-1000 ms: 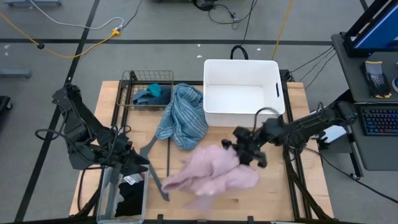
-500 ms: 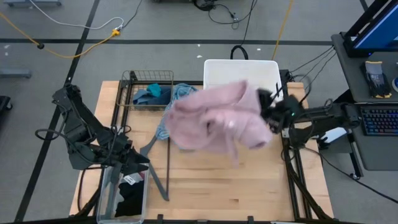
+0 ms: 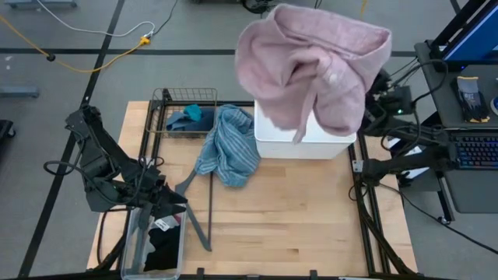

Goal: Pick & Place Cloths
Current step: Put the light pink shirt into the white laundry bin

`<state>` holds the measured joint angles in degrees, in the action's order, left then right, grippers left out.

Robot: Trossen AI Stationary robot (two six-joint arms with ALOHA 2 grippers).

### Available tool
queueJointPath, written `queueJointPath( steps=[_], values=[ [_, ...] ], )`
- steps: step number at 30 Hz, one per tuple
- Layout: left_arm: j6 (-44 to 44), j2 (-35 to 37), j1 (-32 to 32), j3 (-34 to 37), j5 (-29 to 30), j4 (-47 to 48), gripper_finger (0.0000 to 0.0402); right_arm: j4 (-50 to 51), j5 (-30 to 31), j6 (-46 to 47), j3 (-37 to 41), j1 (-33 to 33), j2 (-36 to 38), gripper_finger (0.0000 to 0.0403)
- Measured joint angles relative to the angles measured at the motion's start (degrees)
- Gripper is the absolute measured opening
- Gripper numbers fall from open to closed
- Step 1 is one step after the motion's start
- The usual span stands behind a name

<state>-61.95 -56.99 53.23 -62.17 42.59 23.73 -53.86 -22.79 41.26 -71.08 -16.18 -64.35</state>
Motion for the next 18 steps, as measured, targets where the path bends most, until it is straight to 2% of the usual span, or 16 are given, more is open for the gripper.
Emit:
queueJointPath(
  steps=[9,13,18],
  values=[
    [0.22,0.0,-0.02,0.0,0.02,0.02,0.0186,11.9,-0.04,-3.25,-0.14,-5.98,3.52,0.0035],
    [0.22,0.0,0.0,0.0,-0.01,0.03,0.0186,26.55,0.41,-9.72,-0.14,-9.39,6.12,0.0035],
    [0.23,0.0,0.0,0.0,-0.01,0.03,0.0186,46.14,5.4,-19.6,-0.1,-14.23,10.33,0.0035]
  ],
)
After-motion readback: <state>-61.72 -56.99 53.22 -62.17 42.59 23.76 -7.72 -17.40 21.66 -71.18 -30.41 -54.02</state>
